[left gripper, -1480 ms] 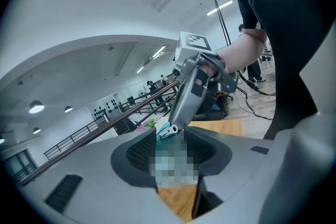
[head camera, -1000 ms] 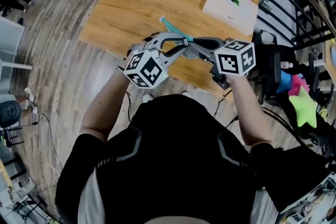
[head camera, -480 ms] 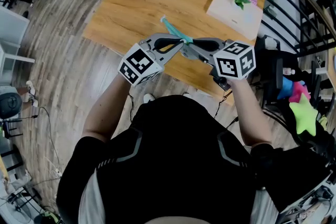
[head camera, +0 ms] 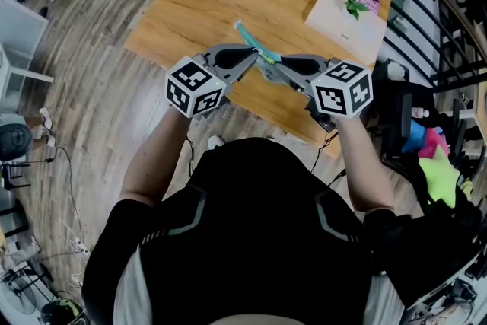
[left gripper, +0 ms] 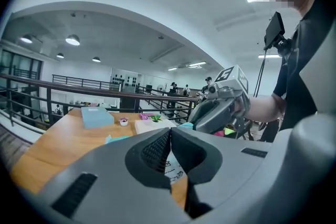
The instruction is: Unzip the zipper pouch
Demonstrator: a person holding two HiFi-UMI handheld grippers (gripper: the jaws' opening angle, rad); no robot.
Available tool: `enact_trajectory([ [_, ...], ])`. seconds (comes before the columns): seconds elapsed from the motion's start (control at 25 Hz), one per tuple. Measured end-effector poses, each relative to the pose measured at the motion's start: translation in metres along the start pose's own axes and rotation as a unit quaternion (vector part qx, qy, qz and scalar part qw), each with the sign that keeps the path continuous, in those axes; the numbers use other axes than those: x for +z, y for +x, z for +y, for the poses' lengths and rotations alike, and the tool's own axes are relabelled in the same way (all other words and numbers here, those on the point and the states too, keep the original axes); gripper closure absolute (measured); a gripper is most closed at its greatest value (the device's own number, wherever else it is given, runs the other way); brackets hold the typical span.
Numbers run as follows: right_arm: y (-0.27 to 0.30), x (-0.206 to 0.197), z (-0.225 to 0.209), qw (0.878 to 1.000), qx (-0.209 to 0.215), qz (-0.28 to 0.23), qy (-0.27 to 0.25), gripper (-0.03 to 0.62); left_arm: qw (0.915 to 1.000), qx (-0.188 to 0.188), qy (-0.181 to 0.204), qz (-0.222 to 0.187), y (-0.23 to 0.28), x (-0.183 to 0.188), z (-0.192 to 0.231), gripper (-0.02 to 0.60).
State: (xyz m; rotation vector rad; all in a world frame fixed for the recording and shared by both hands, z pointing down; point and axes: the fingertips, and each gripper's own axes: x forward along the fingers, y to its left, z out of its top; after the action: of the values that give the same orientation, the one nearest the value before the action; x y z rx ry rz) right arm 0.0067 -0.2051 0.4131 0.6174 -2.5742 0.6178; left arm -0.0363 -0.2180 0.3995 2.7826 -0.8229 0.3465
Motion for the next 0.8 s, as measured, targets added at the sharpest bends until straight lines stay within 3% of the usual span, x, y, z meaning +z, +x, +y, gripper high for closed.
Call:
enact_trajectory([
  [0.36, 0.002, -0.002, -0.007, 1.000, 0.005, 0.005, -0.004, 0.545, 0.9981, 0.062, -0.005, -0.002, -0.013, -0.002, 0.029, 0.551],
  [0.8, 0.009, 0.003, -0.011, 1.000, 0.005, 0.003, -0.005, 0.545, 0.9945, 0.102, -0.025, -0.001, -0.028, -0.004, 0.058, 0.551],
])
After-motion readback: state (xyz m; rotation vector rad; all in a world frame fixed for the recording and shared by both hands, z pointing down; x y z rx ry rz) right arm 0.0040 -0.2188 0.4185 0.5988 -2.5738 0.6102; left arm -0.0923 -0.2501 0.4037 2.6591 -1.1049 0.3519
